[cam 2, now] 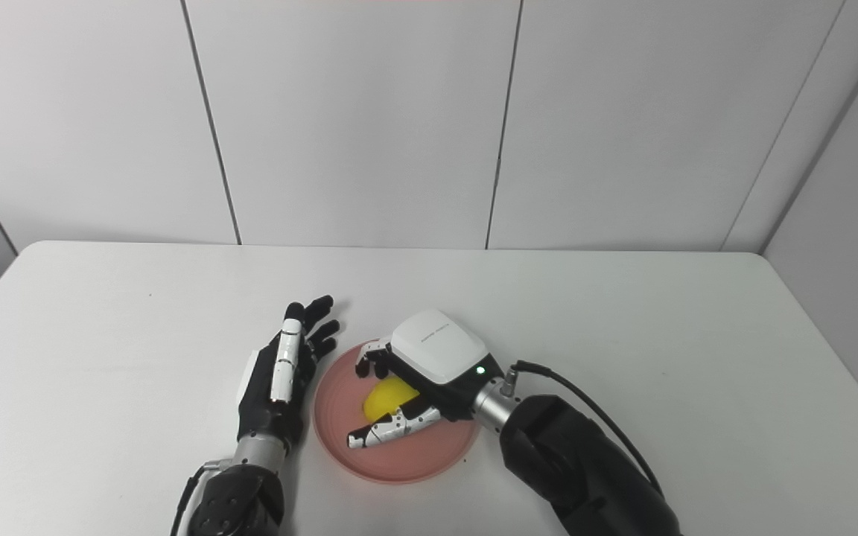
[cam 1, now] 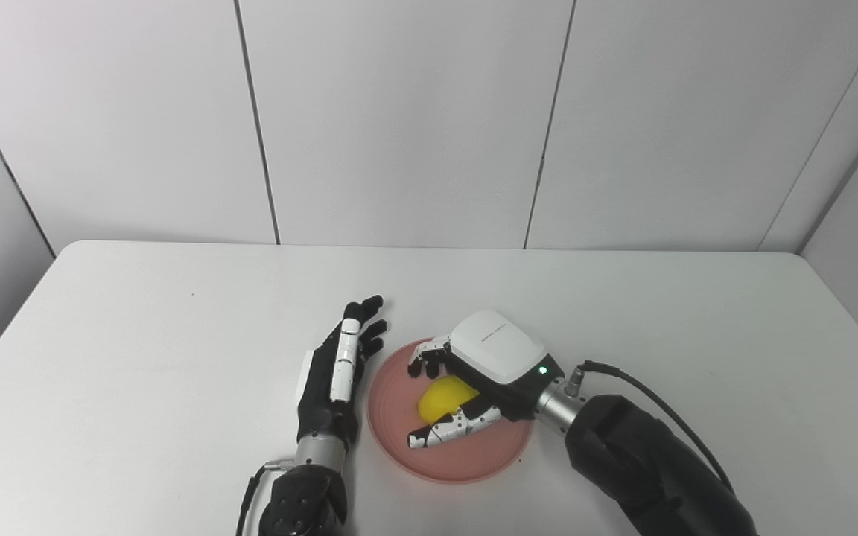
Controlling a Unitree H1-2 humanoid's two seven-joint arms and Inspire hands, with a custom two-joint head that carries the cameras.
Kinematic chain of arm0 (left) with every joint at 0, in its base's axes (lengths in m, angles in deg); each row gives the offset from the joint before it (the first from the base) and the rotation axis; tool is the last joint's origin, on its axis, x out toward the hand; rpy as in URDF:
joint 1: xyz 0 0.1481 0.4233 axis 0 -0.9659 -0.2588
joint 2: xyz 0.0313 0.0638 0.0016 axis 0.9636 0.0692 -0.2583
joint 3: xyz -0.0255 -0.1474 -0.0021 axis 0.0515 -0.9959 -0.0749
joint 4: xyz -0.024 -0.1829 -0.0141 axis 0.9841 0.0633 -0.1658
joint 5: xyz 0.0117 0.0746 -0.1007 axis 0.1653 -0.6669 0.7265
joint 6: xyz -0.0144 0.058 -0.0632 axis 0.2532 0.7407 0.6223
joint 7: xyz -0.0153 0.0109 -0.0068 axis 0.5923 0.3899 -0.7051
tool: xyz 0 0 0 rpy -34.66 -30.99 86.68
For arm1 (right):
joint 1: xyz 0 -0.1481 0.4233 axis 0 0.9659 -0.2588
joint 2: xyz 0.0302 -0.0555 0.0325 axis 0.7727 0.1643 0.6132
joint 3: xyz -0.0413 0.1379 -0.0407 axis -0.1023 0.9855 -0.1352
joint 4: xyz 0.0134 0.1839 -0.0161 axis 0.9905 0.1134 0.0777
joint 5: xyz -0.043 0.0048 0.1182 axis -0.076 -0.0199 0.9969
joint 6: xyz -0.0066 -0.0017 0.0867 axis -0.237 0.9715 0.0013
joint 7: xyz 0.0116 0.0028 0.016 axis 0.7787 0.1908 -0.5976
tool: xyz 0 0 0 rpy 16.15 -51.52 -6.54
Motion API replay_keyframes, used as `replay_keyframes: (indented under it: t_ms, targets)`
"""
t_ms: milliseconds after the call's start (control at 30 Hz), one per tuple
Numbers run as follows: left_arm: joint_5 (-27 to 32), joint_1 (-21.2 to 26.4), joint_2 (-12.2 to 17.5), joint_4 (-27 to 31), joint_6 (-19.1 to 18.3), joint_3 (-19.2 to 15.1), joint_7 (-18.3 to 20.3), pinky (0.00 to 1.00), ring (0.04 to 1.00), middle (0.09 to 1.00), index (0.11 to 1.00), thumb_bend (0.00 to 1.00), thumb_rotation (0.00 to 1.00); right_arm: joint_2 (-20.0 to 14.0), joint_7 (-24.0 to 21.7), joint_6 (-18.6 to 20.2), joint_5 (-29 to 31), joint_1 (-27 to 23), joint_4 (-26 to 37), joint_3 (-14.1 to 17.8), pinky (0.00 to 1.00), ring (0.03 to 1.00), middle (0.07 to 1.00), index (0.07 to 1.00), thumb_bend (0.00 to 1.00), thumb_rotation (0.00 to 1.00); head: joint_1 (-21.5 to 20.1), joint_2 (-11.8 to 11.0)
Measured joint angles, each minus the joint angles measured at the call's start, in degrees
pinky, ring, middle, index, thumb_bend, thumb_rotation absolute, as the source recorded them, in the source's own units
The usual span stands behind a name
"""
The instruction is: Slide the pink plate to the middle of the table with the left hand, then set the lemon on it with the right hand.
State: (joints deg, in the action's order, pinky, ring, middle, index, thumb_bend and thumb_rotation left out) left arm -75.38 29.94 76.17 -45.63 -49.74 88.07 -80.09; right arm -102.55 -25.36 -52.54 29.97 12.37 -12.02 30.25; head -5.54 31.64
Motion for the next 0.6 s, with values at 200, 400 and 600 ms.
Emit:
replay_keyframes:
  t_ms: [200, 400, 600]
  targets:
    - [-0.01, 0.00, 0.00, 0.12, -0.23, 0.00, 0.00, 0.87, 0.863, 0.908, 0.755, 0.59, 0.95, -0.06, 0.04, -0.02, -0.78, 0.00, 0.00, 0.00, 0.51, 0.572, 0.617, 0.612, 0.73, 0.97, 0.09, -0.09]
    - [0.02, 0.00, 0.00, 0.37, -0.67, -0.09, 0.00, 0.88, 0.881, 0.918, 0.758, 0.61, 0.95, -0.05, 2.29, -0.34, -0.95, 0.03, -0.09, 0.11, 0.57, 0.617, 0.644, 0.615, 0.71, 0.95, 0.09, -0.18]
    - [-0.15, 0.00, 0.01, 0.11, 0.35, -0.30, -0.04, 0.88, 0.848, 0.860, 0.766, 0.62, 0.94, 0.97, 6.00, -1.39, 5.53, 0.91, -0.21, 4.06, 0.55, 0.635, 0.696, 0.729, 0.68, 0.93, -0.09, -0.09]
